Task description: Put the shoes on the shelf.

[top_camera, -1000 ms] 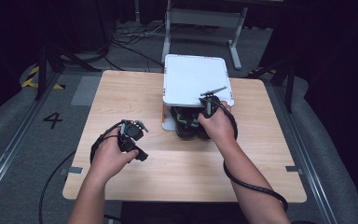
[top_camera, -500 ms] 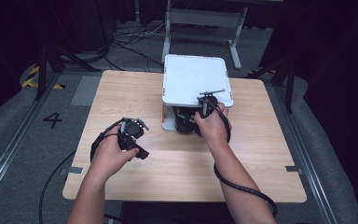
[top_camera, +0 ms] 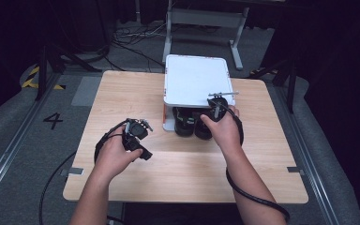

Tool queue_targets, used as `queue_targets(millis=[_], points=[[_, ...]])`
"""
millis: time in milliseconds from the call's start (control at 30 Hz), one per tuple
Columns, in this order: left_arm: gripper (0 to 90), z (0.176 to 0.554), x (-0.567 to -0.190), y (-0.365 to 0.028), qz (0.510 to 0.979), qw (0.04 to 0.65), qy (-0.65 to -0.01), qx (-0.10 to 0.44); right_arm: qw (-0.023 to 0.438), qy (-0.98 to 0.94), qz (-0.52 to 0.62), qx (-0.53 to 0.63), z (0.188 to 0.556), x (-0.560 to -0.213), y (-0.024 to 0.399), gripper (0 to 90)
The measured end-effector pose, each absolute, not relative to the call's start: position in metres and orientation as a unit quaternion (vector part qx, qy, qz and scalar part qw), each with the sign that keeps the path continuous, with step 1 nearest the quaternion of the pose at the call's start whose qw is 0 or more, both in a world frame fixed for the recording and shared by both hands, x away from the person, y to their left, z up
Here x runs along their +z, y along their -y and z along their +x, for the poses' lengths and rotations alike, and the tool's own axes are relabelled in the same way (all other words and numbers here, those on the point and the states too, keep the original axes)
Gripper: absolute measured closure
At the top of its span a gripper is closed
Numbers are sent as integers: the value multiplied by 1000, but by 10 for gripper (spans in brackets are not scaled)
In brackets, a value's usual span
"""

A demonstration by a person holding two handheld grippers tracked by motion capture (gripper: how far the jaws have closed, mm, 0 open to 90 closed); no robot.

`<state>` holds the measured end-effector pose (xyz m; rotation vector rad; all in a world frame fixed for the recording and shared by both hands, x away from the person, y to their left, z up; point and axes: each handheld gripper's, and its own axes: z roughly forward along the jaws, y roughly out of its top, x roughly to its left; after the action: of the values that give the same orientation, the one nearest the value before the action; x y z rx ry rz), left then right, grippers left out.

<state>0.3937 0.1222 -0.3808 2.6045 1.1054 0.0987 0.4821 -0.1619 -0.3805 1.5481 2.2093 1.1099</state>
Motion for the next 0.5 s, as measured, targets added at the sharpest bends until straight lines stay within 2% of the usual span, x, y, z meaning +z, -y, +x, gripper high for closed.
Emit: queue_targets(millis=[267,500], points=[[293,400,-382,-107,907,174,-381,43,140,-796,464,363,457,-357,192,363],[295,400,-378,-91,916,171,-359,47,107,-848,400,333,431,-348,211,388]])
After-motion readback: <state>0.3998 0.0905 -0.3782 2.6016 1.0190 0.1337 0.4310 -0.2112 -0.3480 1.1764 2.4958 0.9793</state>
